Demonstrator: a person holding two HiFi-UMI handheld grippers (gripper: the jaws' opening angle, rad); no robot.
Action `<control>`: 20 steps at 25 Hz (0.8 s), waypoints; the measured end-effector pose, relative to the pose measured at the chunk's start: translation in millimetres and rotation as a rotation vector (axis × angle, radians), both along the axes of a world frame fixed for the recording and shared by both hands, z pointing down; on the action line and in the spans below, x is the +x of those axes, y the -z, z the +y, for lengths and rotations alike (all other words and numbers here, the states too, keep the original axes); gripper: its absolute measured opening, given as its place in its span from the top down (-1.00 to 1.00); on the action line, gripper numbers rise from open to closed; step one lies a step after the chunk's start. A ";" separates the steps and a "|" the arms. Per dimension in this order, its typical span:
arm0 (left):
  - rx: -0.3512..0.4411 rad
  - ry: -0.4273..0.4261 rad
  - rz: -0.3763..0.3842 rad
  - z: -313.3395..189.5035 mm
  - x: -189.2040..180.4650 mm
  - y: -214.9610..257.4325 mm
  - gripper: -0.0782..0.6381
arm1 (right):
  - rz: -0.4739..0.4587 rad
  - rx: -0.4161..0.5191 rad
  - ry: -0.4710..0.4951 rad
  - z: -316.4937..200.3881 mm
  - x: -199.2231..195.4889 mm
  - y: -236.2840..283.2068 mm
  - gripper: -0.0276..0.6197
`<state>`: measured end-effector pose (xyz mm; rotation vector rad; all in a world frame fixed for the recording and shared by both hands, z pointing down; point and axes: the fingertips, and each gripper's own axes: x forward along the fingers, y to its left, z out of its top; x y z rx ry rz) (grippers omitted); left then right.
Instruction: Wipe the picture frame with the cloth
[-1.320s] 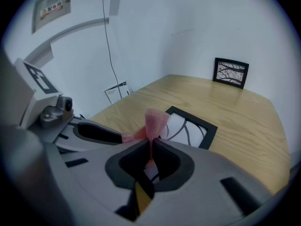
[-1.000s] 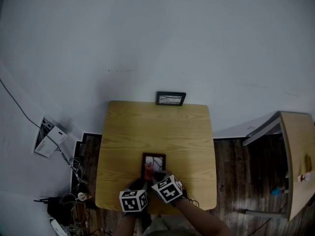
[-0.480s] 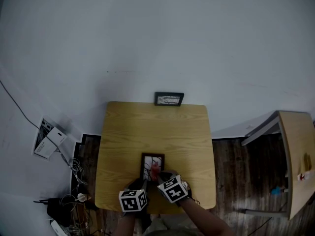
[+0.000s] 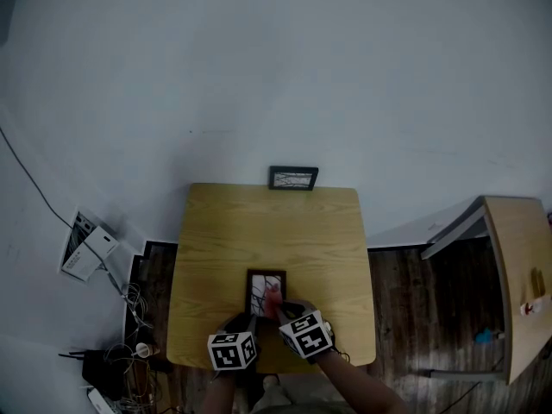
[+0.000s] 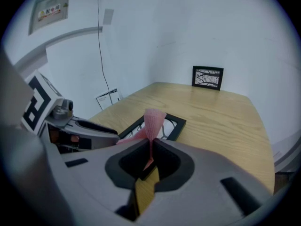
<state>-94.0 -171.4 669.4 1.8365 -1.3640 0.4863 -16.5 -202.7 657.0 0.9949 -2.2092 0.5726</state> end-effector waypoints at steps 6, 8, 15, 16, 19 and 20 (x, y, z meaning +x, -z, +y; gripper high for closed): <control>0.088 0.022 0.003 8.2 -2.6 29.7 0.50 | -0.117 0.014 -0.052 22.9 3.1 36.7 0.86; 0.116 0.020 -0.004 14.3 -2.5 38.0 0.58 | -0.145 0.031 -0.061 30.9 3.5 47.7 0.86; 0.172 0.036 -0.001 45.7 0.1 61.8 0.69 | -0.235 0.097 -0.089 59.8 10.8 88.2 0.86; 0.173 0.033 -0.003 50.8 0.9 64.3 0.70 | -0.247 0.106 -0.094 64.3 12.4 93.5 0.86; 0.187 0.029 0.012 65.1 2.5 74.1 0.72 | -0.276 0.131 -0.101 78.2 15.3 108.0 0.86; 0.192 0.033 0.024 69.5 2.7 78.0 0.73 | -0.283 0.139 -0.100 82.7 15.9 112.3 0.86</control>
